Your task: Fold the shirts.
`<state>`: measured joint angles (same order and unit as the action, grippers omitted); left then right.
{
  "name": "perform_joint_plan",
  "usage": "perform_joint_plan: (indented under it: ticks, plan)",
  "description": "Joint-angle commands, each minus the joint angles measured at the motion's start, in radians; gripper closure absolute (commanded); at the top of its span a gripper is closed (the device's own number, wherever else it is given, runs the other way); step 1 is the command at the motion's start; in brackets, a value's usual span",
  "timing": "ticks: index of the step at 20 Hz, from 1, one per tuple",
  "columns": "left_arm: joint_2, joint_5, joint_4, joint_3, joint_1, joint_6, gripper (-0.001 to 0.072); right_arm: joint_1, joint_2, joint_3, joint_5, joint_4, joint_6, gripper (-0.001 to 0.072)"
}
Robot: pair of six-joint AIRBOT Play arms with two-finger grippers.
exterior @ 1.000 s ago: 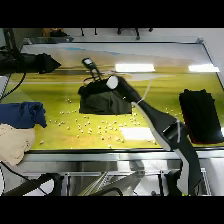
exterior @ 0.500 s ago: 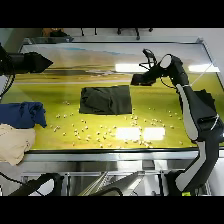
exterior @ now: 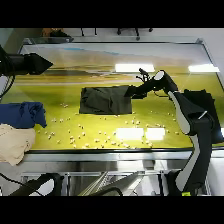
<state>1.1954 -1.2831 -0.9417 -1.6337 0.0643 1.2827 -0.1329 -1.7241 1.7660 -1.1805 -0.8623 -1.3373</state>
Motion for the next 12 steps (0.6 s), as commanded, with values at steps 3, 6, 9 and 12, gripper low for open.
perform_joint_plan:
  ticks: [3, 6, 9, 12]
  plan:
    - [0.0, -0.003, -0.001, 0.0, 0.001, 0.0, 0.0692, -0.041, -0.031, -0.003, 0.021, 0.164, 0.104, 0.0571]
    - [0.0, -0.019, -0.002, 0.0, 0.001, 0.0, 0.0692, -0.029, 0.024, 0.055, -0.013, 0.327, 0.175, 0.0694]
    - [0.0, -0.025, -0.002, 0.0, 0.001, 0.0, 0.0692, 0.022, 0.127, 0.204, -0.001, 0.333, 0.168, 0.0695]
    - [0.001, -0.026, -0.001, 0.0, 0.001, 0.0, 0.0692, 0.121, 0.222, 0.313, 0.07, 0.333, 0.109, 0.0695]
